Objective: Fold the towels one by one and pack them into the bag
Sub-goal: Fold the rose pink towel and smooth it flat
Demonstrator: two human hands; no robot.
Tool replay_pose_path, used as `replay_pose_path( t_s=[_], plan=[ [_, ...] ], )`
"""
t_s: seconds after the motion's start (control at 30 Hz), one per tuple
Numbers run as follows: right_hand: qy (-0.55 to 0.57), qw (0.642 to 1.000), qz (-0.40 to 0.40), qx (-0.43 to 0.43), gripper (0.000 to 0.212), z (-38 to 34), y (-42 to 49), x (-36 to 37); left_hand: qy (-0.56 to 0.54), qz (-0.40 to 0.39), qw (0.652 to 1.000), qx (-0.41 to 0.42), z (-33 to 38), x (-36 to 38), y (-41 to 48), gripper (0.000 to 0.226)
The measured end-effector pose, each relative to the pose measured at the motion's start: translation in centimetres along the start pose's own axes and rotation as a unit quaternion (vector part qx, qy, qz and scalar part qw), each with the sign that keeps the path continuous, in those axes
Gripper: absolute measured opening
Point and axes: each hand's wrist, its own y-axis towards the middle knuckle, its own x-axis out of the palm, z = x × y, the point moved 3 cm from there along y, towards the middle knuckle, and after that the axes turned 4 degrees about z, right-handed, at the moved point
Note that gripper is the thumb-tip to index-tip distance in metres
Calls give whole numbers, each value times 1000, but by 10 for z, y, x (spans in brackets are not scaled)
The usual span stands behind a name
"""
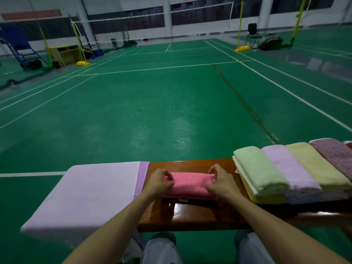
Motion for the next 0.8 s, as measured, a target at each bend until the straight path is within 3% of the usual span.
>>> replay_pose_path(
  t_s=[0.07,0.13,0.23,0.33,0.47,0.57,0.6,0.8],
  plan=[
    [-100,994,21,-30,31,-3,-1,-3,108,6,993,52,4,2,-1,7],
    [-141,987,55,-51,33,-9,2,-6,145,23,986,78,8,1,1,9],
    [-156,978,100,-96,45,-22,13,-2,149,65,976,142,24,-1,8,14],
    [-131,982,69,-117,49,-31,25,14,181,47,957,221,39,15,19,26],
    [-154,982,-41,-99,59,-22,24,42,229,-29,946,227,15,41,22,61],
    [-191,974,-53,-111,116,-10,16,48,228,-5,950,212,-8,43,17,75],
    [-199,972,-43,-117,124,-6,15,49,216,-4,954,208,-12,42,17,78],
    [-196,974,-32,-110,130,4,20,53,149,-24,978,146,-24,38,17,94]
  ],
)
